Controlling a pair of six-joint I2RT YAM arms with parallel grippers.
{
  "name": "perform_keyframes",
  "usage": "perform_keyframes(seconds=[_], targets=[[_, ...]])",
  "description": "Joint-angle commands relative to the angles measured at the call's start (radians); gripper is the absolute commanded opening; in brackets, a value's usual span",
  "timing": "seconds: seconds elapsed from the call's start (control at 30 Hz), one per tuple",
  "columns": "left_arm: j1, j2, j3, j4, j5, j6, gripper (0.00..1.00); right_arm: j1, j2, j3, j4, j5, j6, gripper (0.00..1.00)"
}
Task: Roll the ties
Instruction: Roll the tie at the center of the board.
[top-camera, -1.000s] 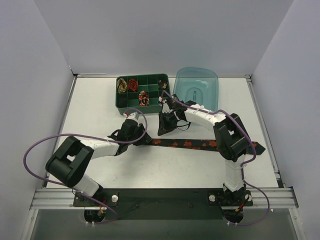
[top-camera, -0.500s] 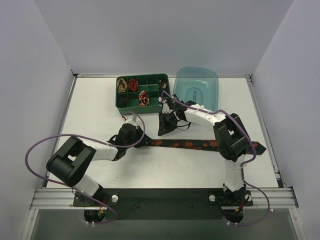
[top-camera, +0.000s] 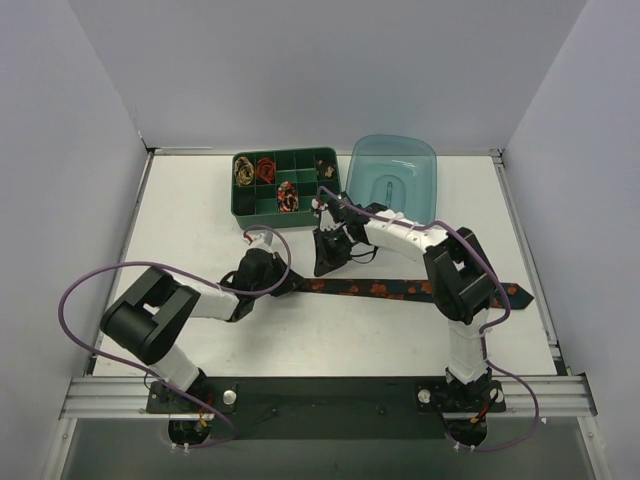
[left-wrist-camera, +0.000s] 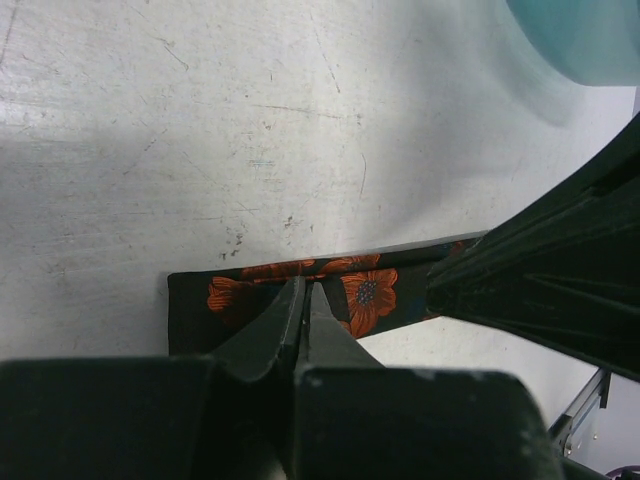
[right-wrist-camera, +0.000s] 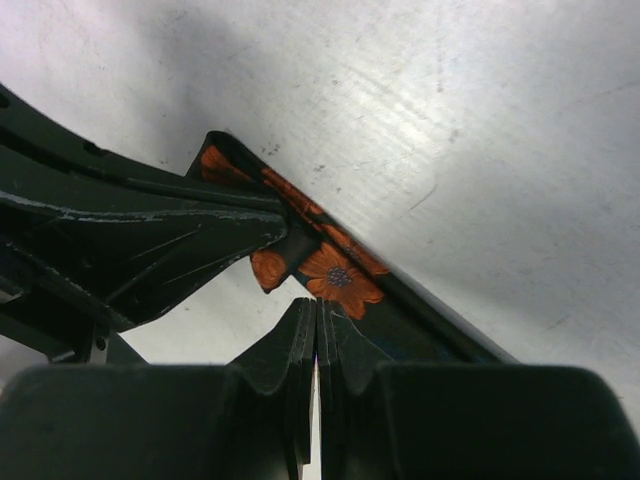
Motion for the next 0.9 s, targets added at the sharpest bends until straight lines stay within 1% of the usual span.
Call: perform_keyframes(seconds=[0.0,0.07,0.23,0.4,0.53,0.57,0.6,0.63,0.67,0.7,0.77,0.8,0.87], targets=[[-0.003,-0.043,0.022,-0.073,-0.032,0.026,0.00,0.050,0.009,0.072,-0.052,0.020,-0.020,0.00],[-0.001,-0.066,0.037,-0.106,-0.035,0.037,0.00,0.067,0.026,0.085,-0.055,0.021,-0.017,0.00],[-0.001,-0.087,0.048,-0.133,-0.032,0.050,0.00,0.101,0.083,0.134,-0.066,0.026,-0.012,0.00],[-0.001,-0.110,0.051,-0.152,-0.049,0.049,0.02,0.120,0.121,0.115,-0.077,0.072,-0.006,0.00],[-0.001,-0.161,0.059,-0.195,-0.060,0.067,0.12,0.119,0.135,0.094,-0.077,0.112,-0.004,0.00],[-0.001,-0.172,0.062,-0.208,-0.060,0.073,0.17,0.119,0.141,0.092,-0.078,0.115,-0.006,0.00],[0.000,-0.184,0.065,-0.217,-0.060,0.084,0.19,0.117,0.146,0.092,-0.077,0.116,-0.009,0.00],[0.000,-0.210,0.065,-0.237,-0.089,0.090,0.22,0.116,0.147,0.092,-0.077,0.118,-0.009,0.00],[0.002,-0.224,0.068,-0.249,-0.098,0.093,0.35,0.114,0.153,0.095,-0.077,0.121,-0.007,0.00],[0.002,-0.238,0.068,-0.257,-0.106,0.101,0.41,0.113,0.155,0.098,-0.077,0.119,-0.009,0.00],[0.005,-0.270,0.063,-0.289,-0.124,0.106,0.50,0.110,0.153,0.100,-0.078,0.119,-0.010,0.00],[0.009,-0.278,0.062,-0.300,-0.126,0.112,0.55,0.110,0.152,0.105,-0.080,0.118,-0.010,0.00],[0.023,-0.288,0.047,-0.320,-0.124,0.113,0.59,0.107,0.147,0.109,-0.078,0.118,-0.012,0.00]])
